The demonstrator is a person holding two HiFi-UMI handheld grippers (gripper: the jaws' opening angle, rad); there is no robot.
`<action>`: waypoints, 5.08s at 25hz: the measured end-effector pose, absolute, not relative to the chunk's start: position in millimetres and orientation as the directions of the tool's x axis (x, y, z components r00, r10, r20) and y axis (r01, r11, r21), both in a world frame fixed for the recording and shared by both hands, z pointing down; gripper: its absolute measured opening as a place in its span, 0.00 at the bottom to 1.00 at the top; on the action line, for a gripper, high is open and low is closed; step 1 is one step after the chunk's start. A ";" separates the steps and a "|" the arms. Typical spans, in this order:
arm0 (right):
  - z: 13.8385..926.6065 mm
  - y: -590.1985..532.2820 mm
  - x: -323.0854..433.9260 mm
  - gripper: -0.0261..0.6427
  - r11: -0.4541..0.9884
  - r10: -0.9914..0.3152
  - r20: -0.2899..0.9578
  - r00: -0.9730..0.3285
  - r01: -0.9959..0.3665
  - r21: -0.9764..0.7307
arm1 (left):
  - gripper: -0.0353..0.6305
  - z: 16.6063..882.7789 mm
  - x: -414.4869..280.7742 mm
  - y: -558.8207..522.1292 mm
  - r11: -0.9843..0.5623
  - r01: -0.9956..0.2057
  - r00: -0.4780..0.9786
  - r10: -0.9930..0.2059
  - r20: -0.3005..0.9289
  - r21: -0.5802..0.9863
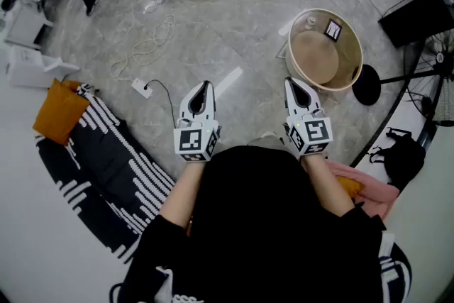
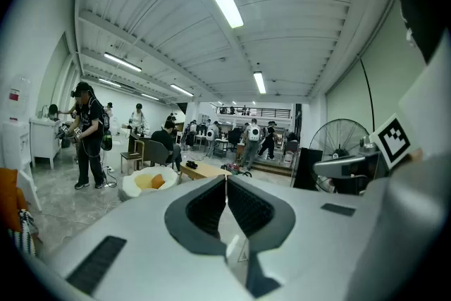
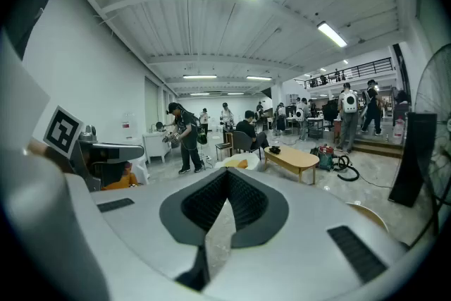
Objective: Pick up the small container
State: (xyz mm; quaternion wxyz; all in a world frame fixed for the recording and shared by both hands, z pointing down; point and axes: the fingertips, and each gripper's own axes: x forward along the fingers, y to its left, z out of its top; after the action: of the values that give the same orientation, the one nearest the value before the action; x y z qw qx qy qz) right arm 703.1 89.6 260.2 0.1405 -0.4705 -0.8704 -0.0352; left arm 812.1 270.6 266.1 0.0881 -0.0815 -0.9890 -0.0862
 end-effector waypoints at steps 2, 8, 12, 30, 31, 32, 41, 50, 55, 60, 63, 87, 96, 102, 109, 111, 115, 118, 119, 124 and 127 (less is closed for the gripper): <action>258.5 76.0 696.7 0.06 0.556 0.809 0.273 -0.521 0.828 -0.070 | 0.09 267.0 804.3 255.6 0.973 0.175 -0.971 0.145 0.189 0.153; 254.9 25.0 675.0 0.06 0.552 0.811 0.252 -0.527 0.834 -0.032 | 0.09 271.4 778.0 208.5 0.975 0.178 -0.970 0.152 0.189 0.131; 264.1 -10.3 665.0 0.06 0.529 0.828 0.243 -0.506 0.848 -0.037 | 0.09 274.3 767.8 182.2 0.965 0.224 -0.962 0.198 0.186 0.133; 330.9 2.0 534.9 0.06 0.683 0.700 0.343 -0.626 0.728 -0.065 | 0.09 331.9 597.6 224.1 0.979 0.061 -0.975 0.017 0.220 0.193; 333.2 14.1 519.4 0.06 0.693 0.689 0.354 -0.632 0.718 -0.067 | 0.09 334.2 577.2 236.9 0.978 0.043 -0.976 -0.003 0.218 0.205; 332.9 26.9 503.6 0.06 0.702 0.680 0.361 -0.639 0.710 -0.065 | 0.09 334.0 555.8 249.7 0.978 0.020 -0.976 -0.025 0.214 0.207; 324.6 138.4 373.3 0.06 0.755 0.601 0.435 -0.670 0.655 -0.034 | 0.09 322.6 391.2 373.1 0.971 -0.105 -0.972 -0.145 0.184 0.215; 326.5 239.0 302.3 0.06 0.770 0.569 0.475 -0.671 0.638 -0.022 | 0.09 336.2 332.7 453.3 0.942 -0.174 -0.948 -0.239 0.210 0.286; 323.6 274.9 283.6 0.06 0.784 0.543 0.471 -0.696 0.621 0.014 | 0.09 336.2 314.5 483.1 0.925 -0.238 -0.933 -0.302 0.194 0.295; 335.3 285.5 284.7 0.06 0.787 0.524 0.497 -0.692 0.617 0.029 | 0.09 338.5 291.2 505.5 0.924 -0.250 -0.931 -0.311 0.190 0.289; 336.4 273.8 278.3 0.06 0.814 0.493 0.496 -0.714 0.580 0.025 | 0.09 336.1 278.2 503.6 0.920 -0.260 -0.927 -0.323 0.189 0.293; 379.4 151.4 73.3 0.06 0.971 0.237 0.444 -0.864 0.221 -0.088 | 0.09 331.6 24.2 385.7 0.800 -0.565 -0.753 -0.601 0.270 0.205; 381.3 60.6 15.8 0.06 0.992 0.077 0.414 -0.907 0.029 -0.120 | 0.09 312.1 -65.6 275.6 0.693 -0.694 -0.654 -0.720 0.230 0.196; 378.6 23.8 1.1 0.06 0.993 -0.003 0.401 -0.916 -0.050 -0.107 | 0.09 319.4 -95.8 232.0 0.613 -0.770 -0.572 -0.786 0.234 0.177; 386.8 10.7 16.9 0.06 0.961 -0.195 0.460 -0.866 -0.262 -0.087 | 0.09 357.9 -138.2 203.3 0.467 -0.851 -0.399 -0.872 0.284 0.239; 393.5 6.1 23.1 0.06 0.943 -0.257 0.481 -0.838 -0.327 -0.067 | 0.09 374.7 -151.9 187.6 0.420 -0.869 -0.341 -0.892 0.298 0.263; 399.6 -14.8 36.7 0.06 0.863 -0.409 0.489 -0.771 -0.501 -0.069 | 0.09 407.6 -160.9 142.5 0.275 -0.916 -0.169 -0.925 0.341 0.292; 406.4 -8.1 36.3 0.06 0.754 -0.494 0.503 -0.710 -0.637 -0.160 | 0.09 426.9 -165.6 128.1 0.168 -0.937 -0.047 -0.930 0.365 0.307; 410.7 -6.8 34.5 0.06 0.728 -0.509 0.506 -0.696 -0.662 -0.177 | 0.09 433.2 -166.1 121.8 0.139 -0.942 -0.018 -0.930 0.368 0.305; 433.5 -15.7 26.5 0.06 0.687 -0.550 0.515 -0.658 -0.706 -0.169 | 0.09 471.9 -157.8 86.9 0.013 -0.960 0.098 -0.919 0.381 0.278; 448.6 -24.8 26.9 0.06 0.703 -0.547 0.518 -0.658 -0.697 -0.143 | 0.09 503.3 -143.4 74.2 -0.042 -0.956 0.157 -0.909 0.387 0.289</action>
State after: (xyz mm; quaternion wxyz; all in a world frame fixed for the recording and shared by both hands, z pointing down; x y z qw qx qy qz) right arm 26.9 -24.8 448.6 0.2244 0.3476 -0.8950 0.1669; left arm -143.4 74.2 503.3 0.2448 0.7200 -0.6475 0.0489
